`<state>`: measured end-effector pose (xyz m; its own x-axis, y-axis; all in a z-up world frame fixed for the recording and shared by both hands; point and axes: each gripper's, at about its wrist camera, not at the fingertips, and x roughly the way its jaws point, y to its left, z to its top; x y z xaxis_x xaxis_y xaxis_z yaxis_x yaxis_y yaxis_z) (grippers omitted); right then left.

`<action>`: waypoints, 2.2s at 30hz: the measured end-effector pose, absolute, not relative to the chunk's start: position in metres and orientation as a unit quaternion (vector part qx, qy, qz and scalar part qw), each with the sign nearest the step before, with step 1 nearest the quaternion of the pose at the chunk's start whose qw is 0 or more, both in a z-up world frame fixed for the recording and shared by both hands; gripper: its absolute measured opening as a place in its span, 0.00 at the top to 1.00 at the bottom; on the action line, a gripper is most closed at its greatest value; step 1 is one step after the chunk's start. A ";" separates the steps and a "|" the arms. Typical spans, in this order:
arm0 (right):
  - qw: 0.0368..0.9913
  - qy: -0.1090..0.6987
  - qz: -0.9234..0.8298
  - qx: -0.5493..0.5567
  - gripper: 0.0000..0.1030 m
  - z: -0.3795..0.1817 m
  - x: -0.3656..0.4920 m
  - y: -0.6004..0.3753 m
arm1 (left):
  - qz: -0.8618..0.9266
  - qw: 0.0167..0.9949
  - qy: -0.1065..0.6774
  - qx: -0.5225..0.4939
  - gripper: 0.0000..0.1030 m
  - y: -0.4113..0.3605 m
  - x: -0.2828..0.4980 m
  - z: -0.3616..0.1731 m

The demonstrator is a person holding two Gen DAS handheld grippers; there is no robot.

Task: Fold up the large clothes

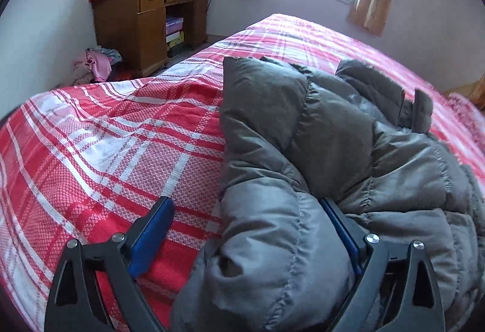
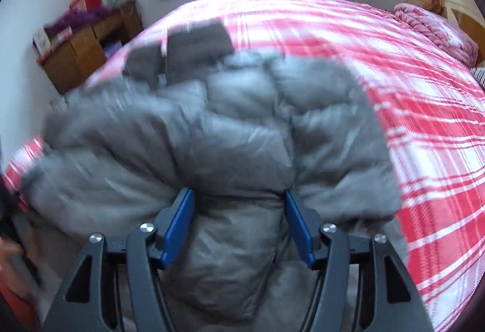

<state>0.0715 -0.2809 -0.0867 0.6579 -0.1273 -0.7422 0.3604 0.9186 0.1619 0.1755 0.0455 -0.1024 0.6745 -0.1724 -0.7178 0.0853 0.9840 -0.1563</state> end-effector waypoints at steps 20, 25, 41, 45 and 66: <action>0.786 0.483 -0.150 0.355 0.45 -0.084 0.330 -0.370 | -0.075 0.916 0.387 -0.078 0.08 0.051 0.173 -0.102; 0.812 0.503 -0.131 0.267 0.77 -0.075 0.291 -0.358 | -0.075 0.916 0.387 -0.078 0.08 0.051 0.173 -0.102; 0.894 0.375 -0.145 0.198 0.82 -0.126 0.175 -0.363 | -0.132 0.933 0.333 -0.028 0.08 0.019 0.164 -0.012; 0.896 0.373 -0.148 0.190 0.81 -0.124 0.170 -0.362 | -0.162 0.934 0.315 -0.038 0.07 -0.025 0.216 0.050; 0.896 0.357 -0.130 0.228 0.81 -0.128 0.170 -0.371 | -0.120 0.860 0.493 -0.058 0.91 -0.077 0.268 -0.076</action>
<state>0.1697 -0.3708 -0.1279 0.7113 -0.0706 -0.6994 0.3965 0.8618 0.3163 0.2680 -0.0773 -0.0758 0.4845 -0.2624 -0.8345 0.1487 0.9648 -0.2170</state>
